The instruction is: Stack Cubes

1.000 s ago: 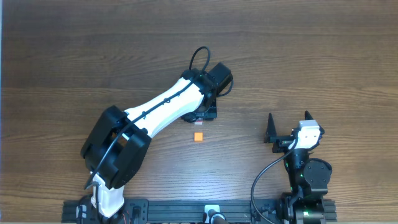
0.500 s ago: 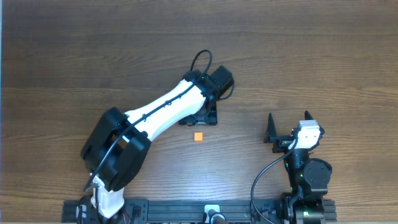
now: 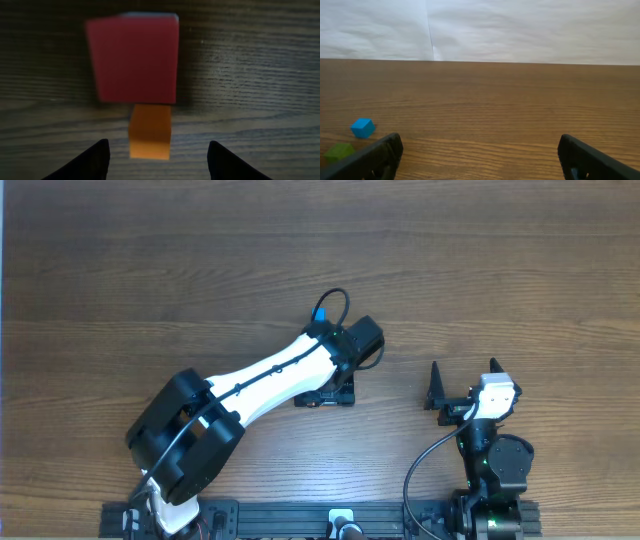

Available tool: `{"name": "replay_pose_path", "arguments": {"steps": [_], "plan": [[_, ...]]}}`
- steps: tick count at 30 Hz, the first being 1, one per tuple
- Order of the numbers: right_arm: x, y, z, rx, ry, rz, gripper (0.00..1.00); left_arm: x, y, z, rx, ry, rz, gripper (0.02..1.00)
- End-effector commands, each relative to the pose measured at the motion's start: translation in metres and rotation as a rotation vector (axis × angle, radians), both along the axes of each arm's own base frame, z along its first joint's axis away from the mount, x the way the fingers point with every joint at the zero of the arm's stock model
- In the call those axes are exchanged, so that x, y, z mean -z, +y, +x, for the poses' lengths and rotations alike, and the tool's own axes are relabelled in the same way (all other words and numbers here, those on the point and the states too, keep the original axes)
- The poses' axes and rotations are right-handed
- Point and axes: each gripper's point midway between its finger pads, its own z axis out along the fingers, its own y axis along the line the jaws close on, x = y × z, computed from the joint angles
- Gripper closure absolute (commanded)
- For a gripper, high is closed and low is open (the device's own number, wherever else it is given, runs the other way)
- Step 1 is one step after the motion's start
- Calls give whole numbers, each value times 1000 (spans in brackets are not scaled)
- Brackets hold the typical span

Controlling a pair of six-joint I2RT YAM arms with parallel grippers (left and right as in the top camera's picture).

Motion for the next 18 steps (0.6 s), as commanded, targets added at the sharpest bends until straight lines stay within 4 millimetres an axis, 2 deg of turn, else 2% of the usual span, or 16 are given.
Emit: {"name": "replay_pose_path", "arguments": {"steps": [1, 18], "plan": [[1, 2, 0, -11, -1, 0, 7, 1, -3, -8, -17, 16, -42, 382], [1, 2, 0, -11, -1, 0, 7, 9, 4, -7, -14, 4, -27, 402]]}}
